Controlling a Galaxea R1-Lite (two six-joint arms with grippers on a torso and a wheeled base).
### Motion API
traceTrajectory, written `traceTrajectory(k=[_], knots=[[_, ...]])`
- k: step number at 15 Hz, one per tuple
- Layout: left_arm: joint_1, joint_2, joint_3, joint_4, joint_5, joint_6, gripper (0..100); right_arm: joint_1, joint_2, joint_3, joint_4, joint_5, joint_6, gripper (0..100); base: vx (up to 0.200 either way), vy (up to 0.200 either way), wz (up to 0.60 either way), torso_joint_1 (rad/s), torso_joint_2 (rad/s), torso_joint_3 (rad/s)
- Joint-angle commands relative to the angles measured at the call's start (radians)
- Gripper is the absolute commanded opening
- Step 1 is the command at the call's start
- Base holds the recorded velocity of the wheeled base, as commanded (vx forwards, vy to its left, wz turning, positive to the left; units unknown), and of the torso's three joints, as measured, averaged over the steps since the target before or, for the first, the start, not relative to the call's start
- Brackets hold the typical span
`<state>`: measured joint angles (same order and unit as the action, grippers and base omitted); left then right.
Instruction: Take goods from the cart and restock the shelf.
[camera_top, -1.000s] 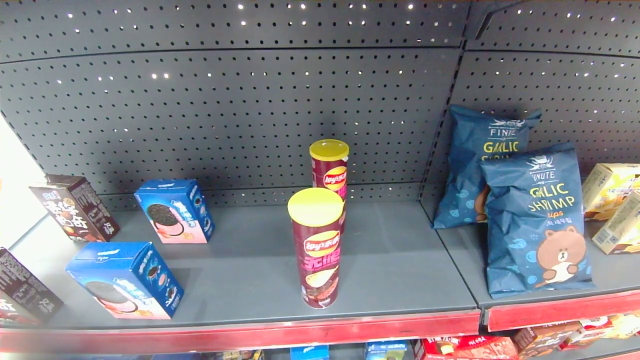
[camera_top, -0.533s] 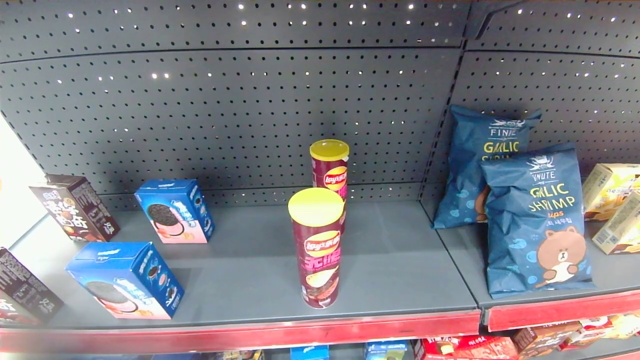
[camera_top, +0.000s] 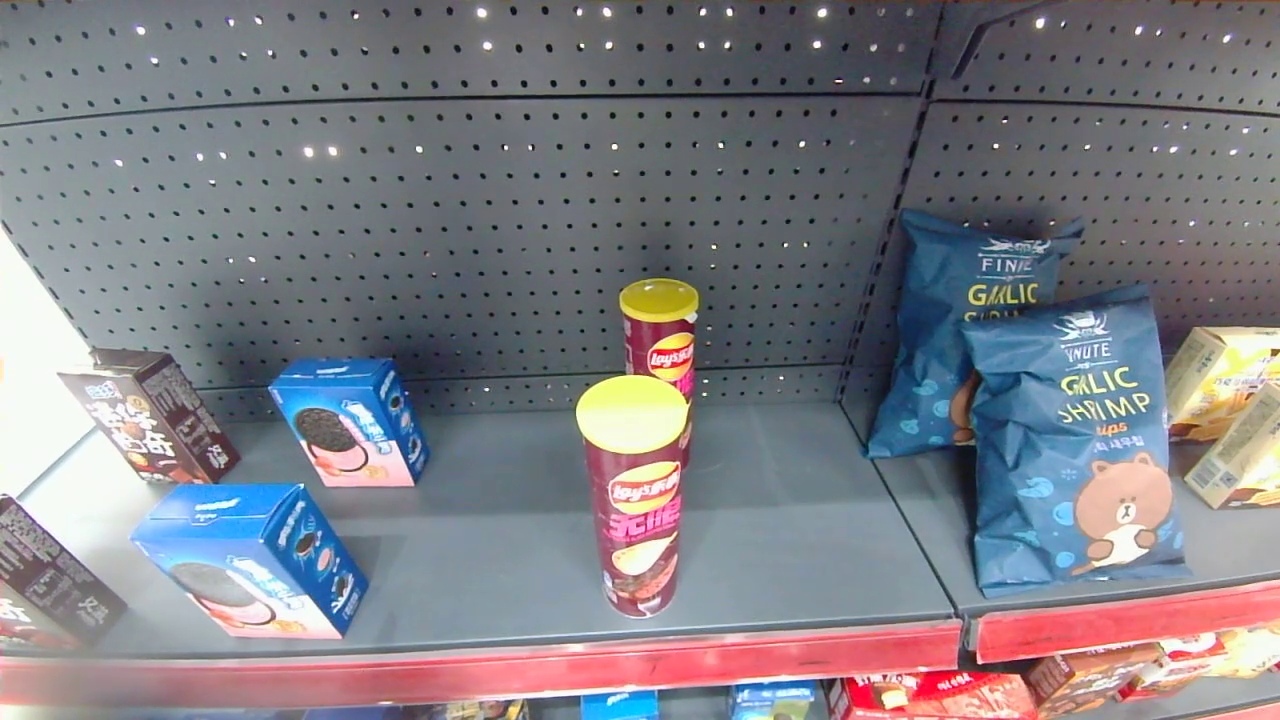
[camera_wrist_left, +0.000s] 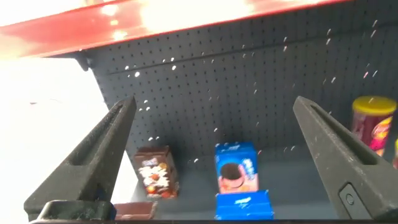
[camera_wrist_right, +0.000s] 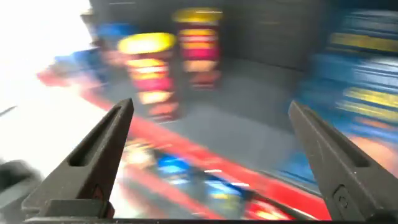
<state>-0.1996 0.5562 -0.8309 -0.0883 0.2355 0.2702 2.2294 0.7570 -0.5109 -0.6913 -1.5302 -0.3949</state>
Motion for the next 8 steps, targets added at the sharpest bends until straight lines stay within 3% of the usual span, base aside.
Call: traceTrajectory(k=[1,2,3,5,8], knots=[[0.0,-0.001,-0.03,0.01,0.001,0.012,100,0.115,-0.022,-0.026,-0.039,-0.033,-0.004,100,0.0,0.0,0.0,0.0,0.0,0.0],[0.0,-0.016,-0.04,0.018,0.002,0.012,100,-0.022,-0.035,-0.025,-0.051,-0.034,-0.004,100,0.0,0.0,0.0,0.0,0.0,0.0],[0.0,-0.018,-0.04,0.018,0.001,0.012,100,-0.074,-0.035,-0.025,-0.051,-0.034,-0.004,100,0.0,0.0,0.0,0.0,0.0,0.0],[-0.001,-0.021,-0.024,0.018,-0.001,0.011,100,-0.548,-0.022,-0.008,-0.022,-0.036,-0.004,100,0.0,0.0,0.0,0.0,0.0,0.0],[-0.006,-0.015,-0.019,0.018,-0.005,0.006,100,-1.156,-0.008,0.052,0.041,-0.039,-0.002,100,0.0,0.0,0.0,0.0,0.0,0.0]])
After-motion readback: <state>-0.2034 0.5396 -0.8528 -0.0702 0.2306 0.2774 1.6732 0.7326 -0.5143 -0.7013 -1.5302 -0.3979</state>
